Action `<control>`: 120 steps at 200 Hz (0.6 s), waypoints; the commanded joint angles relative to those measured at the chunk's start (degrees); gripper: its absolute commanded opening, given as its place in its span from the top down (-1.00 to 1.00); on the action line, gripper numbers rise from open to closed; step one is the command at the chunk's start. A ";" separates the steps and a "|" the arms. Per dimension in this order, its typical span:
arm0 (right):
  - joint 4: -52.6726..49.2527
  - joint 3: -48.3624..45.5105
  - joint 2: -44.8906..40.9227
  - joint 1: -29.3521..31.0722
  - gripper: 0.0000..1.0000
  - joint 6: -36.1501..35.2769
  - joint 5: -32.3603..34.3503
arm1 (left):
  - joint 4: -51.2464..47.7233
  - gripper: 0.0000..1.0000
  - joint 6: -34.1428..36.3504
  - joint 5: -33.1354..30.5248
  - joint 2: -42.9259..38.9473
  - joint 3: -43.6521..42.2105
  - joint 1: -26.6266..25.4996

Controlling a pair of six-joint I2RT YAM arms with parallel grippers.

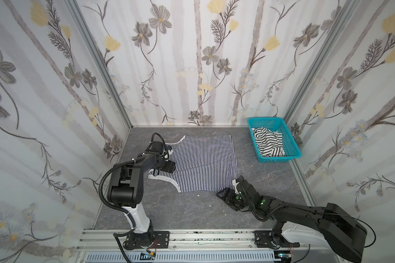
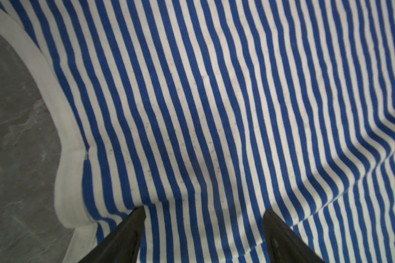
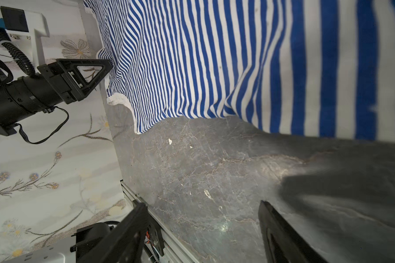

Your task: Fold and stack the tank tops

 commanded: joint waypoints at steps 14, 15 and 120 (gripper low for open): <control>13.46 -2.23 2.77 0.08 -0.53 5.01 3.83 | 1.33 -0.66 -0.31 0.04 0.27 -0.26 0.04; 13.59 -2.27 2.86 0.08 -0.53 5.13 3.91 | 1.33 -0.66 -0.30 0.04 0.24 -0.28 0.04; 32.22 -10.82 7.81 -0.06 -0.46 13.68 14.19 | 2.47 -0.66 -1.17 0.54 -0.99 -2.20 0.02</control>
